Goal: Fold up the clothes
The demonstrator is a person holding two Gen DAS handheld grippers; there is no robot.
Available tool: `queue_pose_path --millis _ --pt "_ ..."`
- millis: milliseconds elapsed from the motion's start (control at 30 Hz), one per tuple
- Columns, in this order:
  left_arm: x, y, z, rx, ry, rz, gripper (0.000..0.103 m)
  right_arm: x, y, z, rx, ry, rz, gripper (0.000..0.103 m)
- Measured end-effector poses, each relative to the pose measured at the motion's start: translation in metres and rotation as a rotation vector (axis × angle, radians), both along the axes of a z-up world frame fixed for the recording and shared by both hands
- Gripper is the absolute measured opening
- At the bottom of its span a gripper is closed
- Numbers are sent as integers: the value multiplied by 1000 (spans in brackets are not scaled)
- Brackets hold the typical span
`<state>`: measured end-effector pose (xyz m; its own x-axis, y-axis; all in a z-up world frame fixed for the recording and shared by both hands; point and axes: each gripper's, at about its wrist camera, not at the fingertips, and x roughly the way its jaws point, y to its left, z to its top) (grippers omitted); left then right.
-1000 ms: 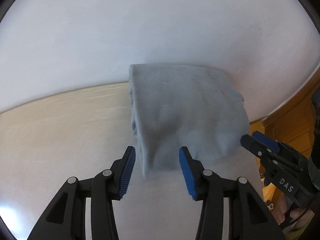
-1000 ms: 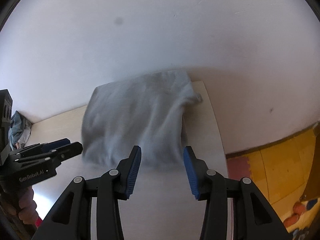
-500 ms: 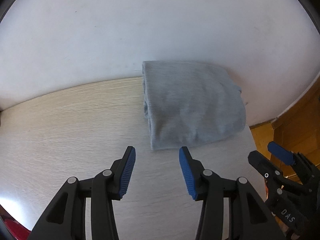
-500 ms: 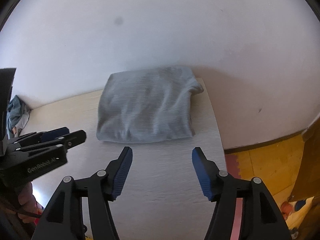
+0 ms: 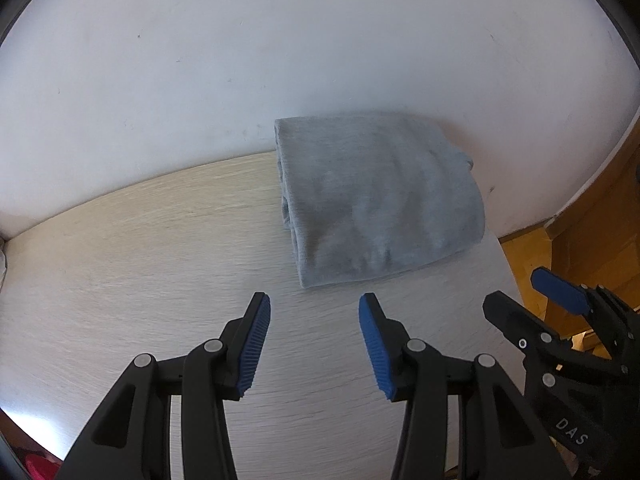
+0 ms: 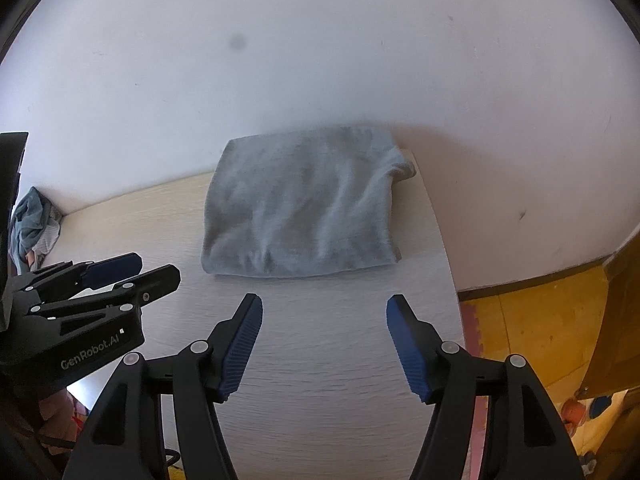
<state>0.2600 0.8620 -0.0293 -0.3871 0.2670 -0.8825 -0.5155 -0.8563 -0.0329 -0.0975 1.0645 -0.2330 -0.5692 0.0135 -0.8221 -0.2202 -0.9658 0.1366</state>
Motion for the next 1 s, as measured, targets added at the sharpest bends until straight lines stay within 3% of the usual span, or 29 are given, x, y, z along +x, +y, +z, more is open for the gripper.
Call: queue_pose_path --millis 100,200,1000 --pt "2 4 -2 -4 -1 -14 43 -1 0 -1 -2 -3 -1 65" --pt "3 7 -4 -7 3 -26 51 -1 -1 -1 -3 -3 -1 65" --pt "9 15 -10 -4 -13 -35 58 0 -8 -1 6 -9 12 65"
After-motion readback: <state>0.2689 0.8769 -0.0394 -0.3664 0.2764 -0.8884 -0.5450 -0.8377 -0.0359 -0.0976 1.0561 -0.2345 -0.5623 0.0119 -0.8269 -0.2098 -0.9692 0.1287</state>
